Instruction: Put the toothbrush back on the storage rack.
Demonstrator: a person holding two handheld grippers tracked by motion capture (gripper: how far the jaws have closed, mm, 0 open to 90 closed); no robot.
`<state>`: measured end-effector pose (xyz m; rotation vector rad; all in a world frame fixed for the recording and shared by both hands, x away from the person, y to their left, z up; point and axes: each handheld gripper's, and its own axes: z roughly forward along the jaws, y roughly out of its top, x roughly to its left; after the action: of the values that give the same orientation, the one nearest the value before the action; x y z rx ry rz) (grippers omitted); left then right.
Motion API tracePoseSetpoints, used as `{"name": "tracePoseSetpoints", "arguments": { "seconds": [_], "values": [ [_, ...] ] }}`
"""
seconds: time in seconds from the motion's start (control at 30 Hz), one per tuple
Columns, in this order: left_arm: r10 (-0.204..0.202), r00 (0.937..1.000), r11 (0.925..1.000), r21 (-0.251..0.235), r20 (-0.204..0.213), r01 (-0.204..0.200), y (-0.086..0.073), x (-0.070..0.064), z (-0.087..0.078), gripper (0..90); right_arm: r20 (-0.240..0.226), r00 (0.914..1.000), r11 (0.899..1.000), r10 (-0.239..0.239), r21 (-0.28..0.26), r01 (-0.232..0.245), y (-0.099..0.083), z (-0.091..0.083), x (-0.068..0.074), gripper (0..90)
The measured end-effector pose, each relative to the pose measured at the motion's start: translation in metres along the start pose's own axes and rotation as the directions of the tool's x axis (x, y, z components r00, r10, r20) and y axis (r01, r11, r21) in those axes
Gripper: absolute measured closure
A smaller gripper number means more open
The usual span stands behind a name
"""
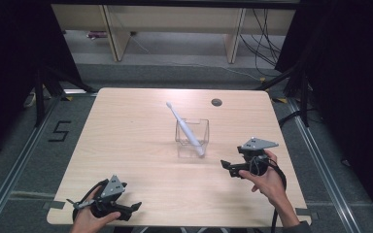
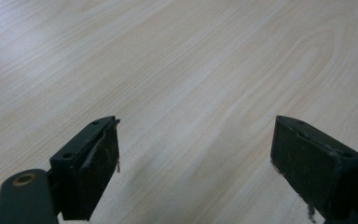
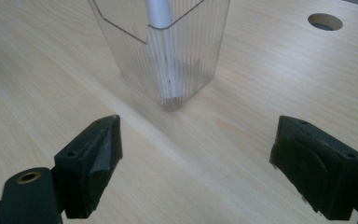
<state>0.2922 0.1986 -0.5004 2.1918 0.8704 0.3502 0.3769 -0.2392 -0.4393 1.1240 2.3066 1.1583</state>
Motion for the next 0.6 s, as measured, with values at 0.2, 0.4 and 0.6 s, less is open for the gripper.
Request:
{"name": "tracePoseSetpoints", "arguments": {
  "seconds": [0.2, 0.4, 0.6],
  "values": [
    [0.006, 0.9999, 1.0, 0.005, 0.008, -0.006, 0.0, 0.0, 0.0, 14.7, -0.003, 1.0, 1.0, 0.004, 0.019, -0.004, -0.009, 0.003, 0.001, 16.1],
    [0.0, 1.0, 1.0, 0.001, 0.007, 0.0, 0.0, 0.0, 0.0, 14.7, -0.012, 0.9998, 1.0, 0.017, 0.02, -0.017, -0.015, 0.003, 0.003, 16.1],
    [0.002, 1.0, 1.0, 0.002, 0.001, -0.002, 0.0, 0.0, 0.0, 14.7, -0.01, 0.9999, 1.0, -0.006, 0.023, 0.006, -0.021, 0.001, 0.002, 16.1]
  ]
}}
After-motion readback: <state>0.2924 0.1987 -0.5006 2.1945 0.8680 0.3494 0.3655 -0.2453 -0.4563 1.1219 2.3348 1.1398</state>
